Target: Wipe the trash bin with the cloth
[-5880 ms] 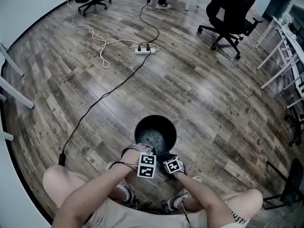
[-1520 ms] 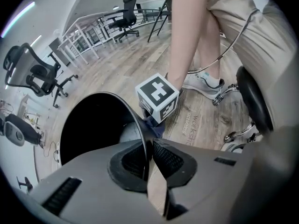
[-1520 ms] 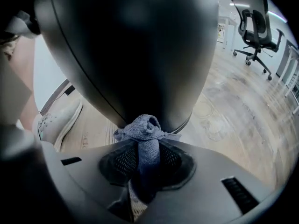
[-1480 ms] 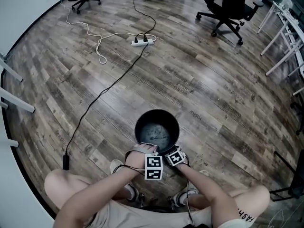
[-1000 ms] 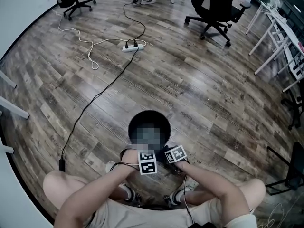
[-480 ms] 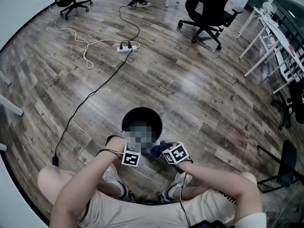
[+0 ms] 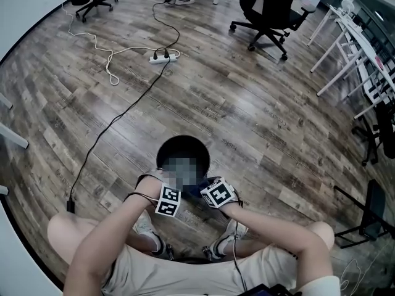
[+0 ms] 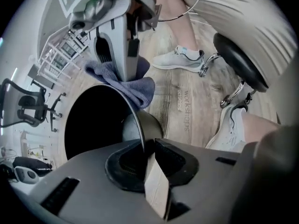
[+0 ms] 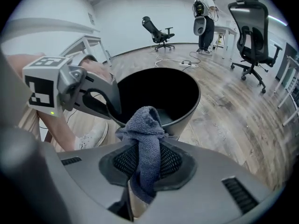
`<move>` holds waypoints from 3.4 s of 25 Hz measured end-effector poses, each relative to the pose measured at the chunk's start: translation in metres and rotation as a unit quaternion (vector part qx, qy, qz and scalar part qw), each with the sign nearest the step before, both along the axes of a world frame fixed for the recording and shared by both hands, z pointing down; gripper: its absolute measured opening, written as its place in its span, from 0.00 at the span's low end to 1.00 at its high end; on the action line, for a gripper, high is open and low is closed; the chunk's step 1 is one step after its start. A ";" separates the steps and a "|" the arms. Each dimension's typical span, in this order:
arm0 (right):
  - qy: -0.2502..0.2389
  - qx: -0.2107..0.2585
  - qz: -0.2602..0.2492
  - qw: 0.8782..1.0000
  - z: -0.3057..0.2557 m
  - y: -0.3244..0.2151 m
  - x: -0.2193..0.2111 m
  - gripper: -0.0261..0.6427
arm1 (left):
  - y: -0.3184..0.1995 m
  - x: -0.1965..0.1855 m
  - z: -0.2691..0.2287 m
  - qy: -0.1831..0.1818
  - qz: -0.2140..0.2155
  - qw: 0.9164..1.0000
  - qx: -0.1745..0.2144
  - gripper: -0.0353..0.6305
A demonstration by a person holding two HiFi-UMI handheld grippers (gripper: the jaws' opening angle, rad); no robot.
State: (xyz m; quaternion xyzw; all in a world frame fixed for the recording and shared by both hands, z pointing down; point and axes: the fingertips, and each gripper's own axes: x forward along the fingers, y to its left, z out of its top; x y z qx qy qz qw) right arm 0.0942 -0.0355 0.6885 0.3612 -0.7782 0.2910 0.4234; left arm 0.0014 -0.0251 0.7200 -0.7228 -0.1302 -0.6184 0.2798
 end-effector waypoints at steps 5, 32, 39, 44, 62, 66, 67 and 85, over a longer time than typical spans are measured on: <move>0.025 0.002 -0.006 1.000 0.034 -0.005 0.005 0.16 | 0.007 0.005 -0.002 0.005 0.013 1.000 -0.016 0.14; 0.077 -0.049 -0.028 0.995 0.189 0.009 0.025 0.16 | 0.023 0.039 -0.003 0.033 -0.092 0.993 -0.058 0.12; 0.040 -0.079 -0.023 0.996 0.131 0.041 0.028 0.16 | 0.020 0.037 -0.013 0.061 -0.066 0.995 -0.049 0.23; 0.043 -0.051 -0.023 0.997 0.064 0.037 0.037 0.16 | 0.014 0.026 -0.015 0.041 -0.068 0.994 -0.069 0.28; 0.028 -0.013 0.002 1.000 0.006 -0.018 0.013 0.16 | 0.017 0.019 0.000 0.021 -0.048 0.997 -0.052 0.12; 0.025 -0.018 0.002 1.000 0.045 -0.020 0.011 0.16 | 0.015 0.020 -0.001 0.020 -0.064 0.996 -0.058 0.12; 0.028 -0.014 -0.003 1.000 0.055 -0.019 0.012 0.16 | 0.016 0.022 -0.001 0.022 -0.067 0.996 -0.060 0.12; 0.021 -0.030 -0.027 0.999 0.205 -0.007 0.012 0.16 | 0.019 0.038 0.000 0.025 -0.113 0.992 -0.050 0.12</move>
